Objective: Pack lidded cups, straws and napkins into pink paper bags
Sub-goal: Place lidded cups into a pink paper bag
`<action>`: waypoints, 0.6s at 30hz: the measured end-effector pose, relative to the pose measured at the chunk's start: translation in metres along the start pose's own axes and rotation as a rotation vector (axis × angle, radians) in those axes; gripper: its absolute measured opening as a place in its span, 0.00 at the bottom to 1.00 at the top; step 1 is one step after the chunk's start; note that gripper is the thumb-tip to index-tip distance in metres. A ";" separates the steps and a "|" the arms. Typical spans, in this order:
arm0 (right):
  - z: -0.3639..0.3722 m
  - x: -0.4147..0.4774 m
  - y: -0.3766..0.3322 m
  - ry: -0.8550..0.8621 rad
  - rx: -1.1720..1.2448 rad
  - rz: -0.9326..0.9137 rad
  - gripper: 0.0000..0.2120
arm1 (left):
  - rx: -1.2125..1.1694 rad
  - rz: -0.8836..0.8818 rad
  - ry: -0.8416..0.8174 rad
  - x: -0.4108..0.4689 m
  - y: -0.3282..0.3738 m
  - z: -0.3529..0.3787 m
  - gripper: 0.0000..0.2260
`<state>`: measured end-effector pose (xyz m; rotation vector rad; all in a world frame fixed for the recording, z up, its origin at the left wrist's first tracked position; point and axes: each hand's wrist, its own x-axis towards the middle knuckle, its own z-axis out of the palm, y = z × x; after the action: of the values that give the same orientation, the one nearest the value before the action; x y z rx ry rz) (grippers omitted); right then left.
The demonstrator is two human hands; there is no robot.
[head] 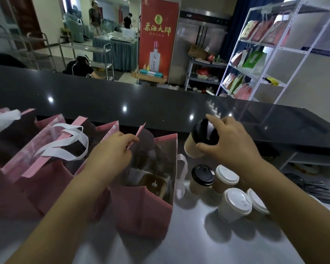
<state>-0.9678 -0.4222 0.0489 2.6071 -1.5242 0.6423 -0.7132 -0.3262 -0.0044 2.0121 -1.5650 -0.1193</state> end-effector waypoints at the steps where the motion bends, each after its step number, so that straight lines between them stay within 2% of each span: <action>1: -0.003 0.006 -0.008 0.027 0.023 -0.027 0.39 | 0.003 0.009 -0.015 0.002 -0.002 -0.001 0.18; 5: -0.002 0.027 -0.048 0.007 0.117 -0.131 0.39 | 0.001 0.031 -0.041 0.009 -0.010 -0.005 0.15; 8: 0.011 0.036 -0.078 -0.189 0.134 -0.188 0.37 | -0.027 0.034 -0.072 0.014 -0.019 -0.009 0.14; 13: 0.058 0.045 -0.106 -0.548 -0.182 -0.315 0.35 | -0.097 0.029 -0.093 0.020 -0.035 -0.009 0.15; 18: 0.110 0.054 -0.115 -0.678 -0.393 -0.391 0.36 | -0.160 0.052 -0.113 0.024 -0.049 -0.010 0.17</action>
<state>-0.8120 -0.4352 -0.0124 2.7835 -1.0136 -0.5671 -0.6593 -0.3378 -0.0140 1.8676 -1.6213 -0.3322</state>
